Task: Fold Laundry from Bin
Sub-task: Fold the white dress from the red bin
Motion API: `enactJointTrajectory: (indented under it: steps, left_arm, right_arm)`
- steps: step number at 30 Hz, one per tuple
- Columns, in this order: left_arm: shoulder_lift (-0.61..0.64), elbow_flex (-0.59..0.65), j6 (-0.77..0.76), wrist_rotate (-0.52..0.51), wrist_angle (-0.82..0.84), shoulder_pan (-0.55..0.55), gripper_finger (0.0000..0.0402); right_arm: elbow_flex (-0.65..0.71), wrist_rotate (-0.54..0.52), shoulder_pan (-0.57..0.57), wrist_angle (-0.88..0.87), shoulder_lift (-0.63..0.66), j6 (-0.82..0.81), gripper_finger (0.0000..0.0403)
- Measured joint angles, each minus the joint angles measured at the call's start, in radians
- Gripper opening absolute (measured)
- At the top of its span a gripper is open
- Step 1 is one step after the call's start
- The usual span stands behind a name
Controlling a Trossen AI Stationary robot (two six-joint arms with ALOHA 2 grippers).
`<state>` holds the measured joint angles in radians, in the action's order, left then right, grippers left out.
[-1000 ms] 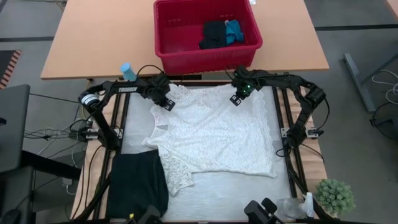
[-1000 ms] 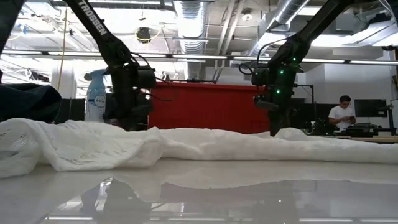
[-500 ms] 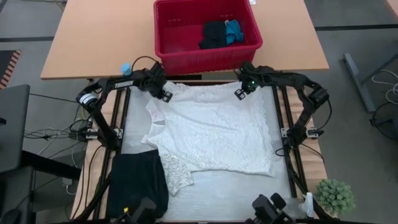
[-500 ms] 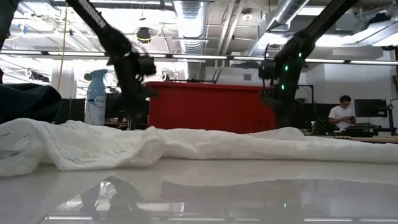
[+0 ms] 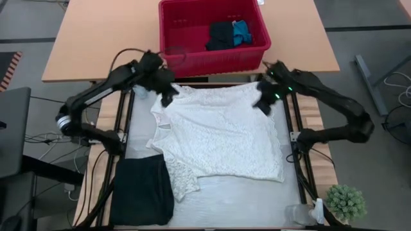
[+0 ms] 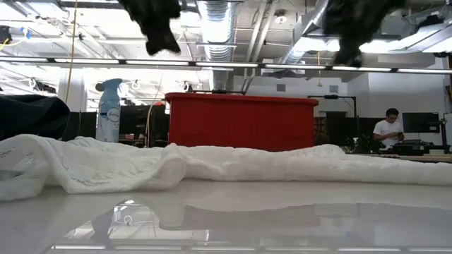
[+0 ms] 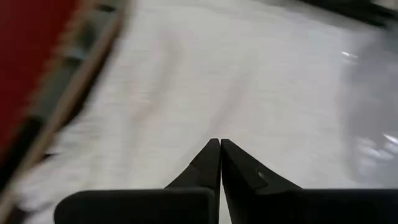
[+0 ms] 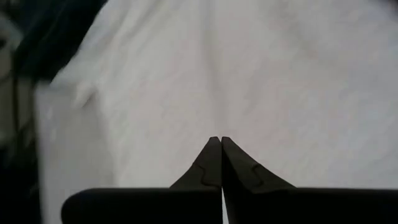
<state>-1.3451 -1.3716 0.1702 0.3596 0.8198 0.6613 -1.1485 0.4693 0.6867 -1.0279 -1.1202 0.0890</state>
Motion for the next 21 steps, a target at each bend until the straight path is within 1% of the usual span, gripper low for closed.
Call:
enactJointTrajectory:
  steps: [2,4,8,11,13,17,19,21]
  left_arm:
    - [0.05,0.0,-0.016,0.025,0.047,-0.069,0.0]
    - [0.094,0.0,-0.041,0.022,0.077,-0.153,0.0002]
    - [0.128,0.0,-0.092,0.012,0.078,-0.347,0.0021]
    - [0.113,0.001,-0.153,-0.018,0.097,-0.504,0.0051]
    - [0.09,0.001,-0.174,-0.059,0.113,-0.607,0.0075]
    - [0.011,0.001,-0.221,-0.224,0.12,-0.787,0.0123]
    - [-0.038,0.001,-0.245,-0.301,0.114,-0.848,0.0139]
    - [-0.09,0.001,-0.255,-0.335,0.105,-0.89,0.0148]
  right_arm:
    - [0.01,0.0,-0.093,-0.102,0.073,-0.01,0.0022]
    - [0.013,-0.017,-0.199,-0.179,0.125,-0.066,0.0027]
    - [0.013,-0.166,-0.425,-0.226,0.194,-0.258,0.0047]
    - [0.013,-0.217,-0.581,-0.264,0.208,-0.36,0.0068]
    - [0.013,-0.255,-0.674,-0.297,0.206,-0.426,0.0087]
    - [0.013,-0.324,-0.841,-0.318,0.182,-0.535,0.0141]
    - [0.013,-0.37,-0.914,-0.32,0.159,-0.556,0.0172]
    - [0.013,-0.422,-0.983,-0.328,0.127,-0.56,0.0203]
